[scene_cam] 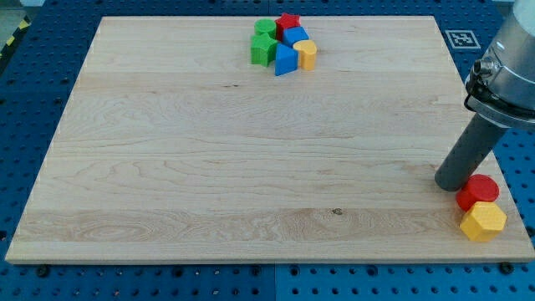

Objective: Move the red circle diagonally top left to the yellow hexagon

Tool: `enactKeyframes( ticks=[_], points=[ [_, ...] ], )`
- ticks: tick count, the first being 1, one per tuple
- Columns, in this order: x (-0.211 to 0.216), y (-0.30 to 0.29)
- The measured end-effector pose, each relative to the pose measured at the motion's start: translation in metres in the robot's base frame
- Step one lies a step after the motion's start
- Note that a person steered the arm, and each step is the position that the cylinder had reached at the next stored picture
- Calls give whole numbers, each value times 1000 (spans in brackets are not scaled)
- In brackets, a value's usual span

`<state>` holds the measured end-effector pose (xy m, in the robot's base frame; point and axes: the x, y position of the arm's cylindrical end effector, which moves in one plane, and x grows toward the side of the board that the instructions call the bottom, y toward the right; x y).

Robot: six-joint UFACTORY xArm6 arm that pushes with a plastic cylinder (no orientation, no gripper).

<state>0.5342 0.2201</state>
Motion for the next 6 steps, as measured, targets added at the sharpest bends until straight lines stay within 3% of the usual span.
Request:
enactKeyframes(
  ticks=[2, 4, 6],
  points=[
    [-30, -7],
    [-50, 92],
    [-5, 125]
  ],
)
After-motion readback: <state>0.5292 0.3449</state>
